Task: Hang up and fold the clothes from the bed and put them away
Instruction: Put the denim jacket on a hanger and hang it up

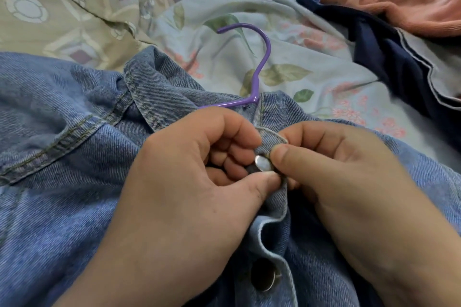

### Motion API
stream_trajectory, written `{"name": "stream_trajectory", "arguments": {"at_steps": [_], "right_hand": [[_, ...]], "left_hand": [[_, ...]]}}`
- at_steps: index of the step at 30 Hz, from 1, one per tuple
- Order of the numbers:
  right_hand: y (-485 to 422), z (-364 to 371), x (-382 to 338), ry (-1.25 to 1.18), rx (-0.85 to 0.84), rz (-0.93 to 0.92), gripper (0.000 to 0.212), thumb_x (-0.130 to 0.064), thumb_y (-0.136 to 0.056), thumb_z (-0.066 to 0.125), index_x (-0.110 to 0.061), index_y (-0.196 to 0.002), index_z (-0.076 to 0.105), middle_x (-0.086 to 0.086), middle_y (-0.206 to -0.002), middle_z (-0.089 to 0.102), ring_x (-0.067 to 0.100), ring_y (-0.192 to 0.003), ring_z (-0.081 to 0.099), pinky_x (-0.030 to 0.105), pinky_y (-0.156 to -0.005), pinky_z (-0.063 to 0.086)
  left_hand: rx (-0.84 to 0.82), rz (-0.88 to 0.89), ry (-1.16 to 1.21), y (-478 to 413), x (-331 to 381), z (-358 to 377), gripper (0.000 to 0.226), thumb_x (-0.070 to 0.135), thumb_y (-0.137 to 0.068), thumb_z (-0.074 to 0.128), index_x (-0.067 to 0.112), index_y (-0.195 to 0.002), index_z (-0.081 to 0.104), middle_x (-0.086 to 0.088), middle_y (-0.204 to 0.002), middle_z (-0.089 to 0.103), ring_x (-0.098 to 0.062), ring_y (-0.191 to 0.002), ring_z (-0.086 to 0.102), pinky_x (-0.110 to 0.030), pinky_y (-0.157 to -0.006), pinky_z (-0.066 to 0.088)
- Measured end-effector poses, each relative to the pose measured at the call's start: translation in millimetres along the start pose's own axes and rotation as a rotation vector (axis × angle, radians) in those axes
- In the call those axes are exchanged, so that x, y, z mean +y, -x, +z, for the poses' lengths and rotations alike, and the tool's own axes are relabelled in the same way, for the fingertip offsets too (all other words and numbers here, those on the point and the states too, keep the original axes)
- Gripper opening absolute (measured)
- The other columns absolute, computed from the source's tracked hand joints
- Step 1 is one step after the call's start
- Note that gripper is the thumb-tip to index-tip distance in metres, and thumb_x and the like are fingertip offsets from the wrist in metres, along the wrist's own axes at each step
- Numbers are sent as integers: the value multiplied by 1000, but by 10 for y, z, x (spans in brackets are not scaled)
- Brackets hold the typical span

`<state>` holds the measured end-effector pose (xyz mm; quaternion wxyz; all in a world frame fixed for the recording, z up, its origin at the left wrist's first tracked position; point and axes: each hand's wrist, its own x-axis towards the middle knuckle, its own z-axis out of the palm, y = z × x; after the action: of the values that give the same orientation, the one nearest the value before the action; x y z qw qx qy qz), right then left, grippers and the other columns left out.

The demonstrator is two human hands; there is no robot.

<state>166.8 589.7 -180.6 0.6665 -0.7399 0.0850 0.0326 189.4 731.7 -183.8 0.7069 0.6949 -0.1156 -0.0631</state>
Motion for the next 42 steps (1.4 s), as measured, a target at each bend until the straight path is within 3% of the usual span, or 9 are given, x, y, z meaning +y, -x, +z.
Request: {"name": "stream_trajectory", "arguments": {"at_steps": [3, 8, 11, 22, 26, 32, 34, 37, 42], "right_hand": [[9, 13, -14, -102, -45, -6, 10, -25, -71, 66, -23, -65, 73, 2, -55, 62, 15, -53, 52, 30, -54, 40], [-4, 3, 12, -201, -22, -2, 16, -15, -68, 70, -25, -79, 76, 9, -68, 69, 25, -64, 58, 41, -70, 45], [-7, 2, 14, -196, -22, -1, 19, -14, -67, 70, -27, -79, 75, 7, -66, 69, 23, -61, 59, 34, -65, 47], [-12, 40, 18, -217, 59, -44, 23, -9, -63, 70, -30, -73, 71, 5, -56, 64, 11, -48, 56, 14, -45, 42], [-13, 43, 32, -109, 65, -76, 16, -12, -65, 69, -27, -70, 69, -1, -59, 59, 15, -53, 48, 19, -49, 39], [12, 106, -6, -50, 212, -137, 9, -22, -70, 68, -26, -77, 72, 7, -62, 67, 15, -49, 61, 28, -49, 50], [4, 98, 23, -96, 265, -189, 11, -14, -76, 66, -23, -74, 71, 8, -63, 68, 14, -45, 61, 23, -45, 50], [-26, 102, 68, -91, 283, -197, 40, 16, -82, 55, -19, -72, 69, 4, -60, 66, 13, -44, 59, 21, -45, 48], [-43, 105, 24, -108, 298, -115, 44, 20, -81, 49, -17, -69, 68, 3, -57, 63, 13, -45, 58, 21, -45, 47]], "left_hand": [[-12, 18, -27, -15, -39, -47, 31, 26, -51, 83, 29, -81, 74, 2, -65, 68, -10, -54, 63, -20, -53, 54], [-13, -6, -2, -44, -56, -109, 26, 17, -54, 81, 31, -75, 73, -2, -62, 68, -15, -50, 64, -19, -51, 53], [-40, -1, -32, -47, -80, -136, 33, 29, -48, 84, 31, -79, 73, -2, -65, 68, -17, -54, 65, -20, -55, 54], [-61, 30, -89, -43, -122, -135, 31, 12, -58, 73, 35, -79, 73, 6, -69, 68, -5, -61, 64, -17, -60, 55], [-54, 48, -112, -39, -152, -141, 28, 14, -61, 73, 37, -76, 72, 7, -70, 68, -7, -62, 65, -20, -63, 58], [18, 41, -112, -40, -141, -145, 26, 13, -62, 71, 33, -78, 72, 2, -68, 68, -14, -57, 64, -22, -59, 58], [21, 53, -142, -31, -144, -120, 23, 13, -64, 70, 31, -78, 70, 1, -67, 67, -17, -53, 62, -21, -55, 56], [85, 68, -218, -11, -154, -81, 19, 15, -64, 67, 28, -77, 66, 4, -62, 64, -7, -45, 53, -13, -48, 45], [189, 32, -299, 12, -63, -9, 22, 7, -74, 75, 27, -74, 66, 2, -70, 63, -2, -47, 52, -9, -50, 41]]}}
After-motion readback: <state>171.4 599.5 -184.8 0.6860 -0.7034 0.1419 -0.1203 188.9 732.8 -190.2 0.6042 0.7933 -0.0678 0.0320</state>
